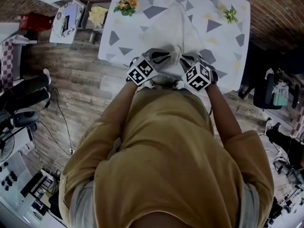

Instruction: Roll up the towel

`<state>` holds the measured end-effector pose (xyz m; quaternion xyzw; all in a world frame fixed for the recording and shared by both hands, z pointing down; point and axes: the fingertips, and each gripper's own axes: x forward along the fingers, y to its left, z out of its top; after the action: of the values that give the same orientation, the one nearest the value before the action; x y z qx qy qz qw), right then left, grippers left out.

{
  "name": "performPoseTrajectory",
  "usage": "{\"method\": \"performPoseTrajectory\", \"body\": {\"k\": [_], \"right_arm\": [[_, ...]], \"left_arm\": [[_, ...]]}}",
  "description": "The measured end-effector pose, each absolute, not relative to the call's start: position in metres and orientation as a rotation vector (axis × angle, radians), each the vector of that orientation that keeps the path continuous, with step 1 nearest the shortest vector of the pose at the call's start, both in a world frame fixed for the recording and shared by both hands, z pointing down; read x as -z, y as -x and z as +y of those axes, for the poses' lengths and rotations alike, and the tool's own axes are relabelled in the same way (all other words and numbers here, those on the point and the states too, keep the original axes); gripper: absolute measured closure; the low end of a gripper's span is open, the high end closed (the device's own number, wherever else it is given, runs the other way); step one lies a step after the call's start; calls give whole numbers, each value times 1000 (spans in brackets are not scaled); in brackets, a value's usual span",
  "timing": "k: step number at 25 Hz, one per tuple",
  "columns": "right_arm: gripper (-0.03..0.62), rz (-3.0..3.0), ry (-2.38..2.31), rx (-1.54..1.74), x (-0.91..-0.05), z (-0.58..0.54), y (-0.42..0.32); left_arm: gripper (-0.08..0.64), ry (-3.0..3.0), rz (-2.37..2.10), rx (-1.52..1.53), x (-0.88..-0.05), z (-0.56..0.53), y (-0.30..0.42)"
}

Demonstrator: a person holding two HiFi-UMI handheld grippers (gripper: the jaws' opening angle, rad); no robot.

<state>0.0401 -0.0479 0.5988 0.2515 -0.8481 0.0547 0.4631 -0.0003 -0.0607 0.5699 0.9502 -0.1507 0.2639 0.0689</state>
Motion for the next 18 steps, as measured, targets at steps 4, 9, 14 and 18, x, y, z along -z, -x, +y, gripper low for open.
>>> {"method": "performPoseTrajectory", "body": {"k": [4,9,14,18], "right_arm": [[556,-2103,-619,-43,-583,-49,-49],[474,-2069,-461,54,-590,-31,-46],[465,-2020,-348,139,-606,-22,-36],[463,-1992,-326,168,-612,-26,-34]], "left_arm": [[477,-2945,-386,-888,-570,-45,4],[477,-3000,-323,-1044,-577,-37,8],[451,-3052,-157,-1224,-593,-25,-1],[385,-3050,-121,-1319,-607,-23,-3]]}}
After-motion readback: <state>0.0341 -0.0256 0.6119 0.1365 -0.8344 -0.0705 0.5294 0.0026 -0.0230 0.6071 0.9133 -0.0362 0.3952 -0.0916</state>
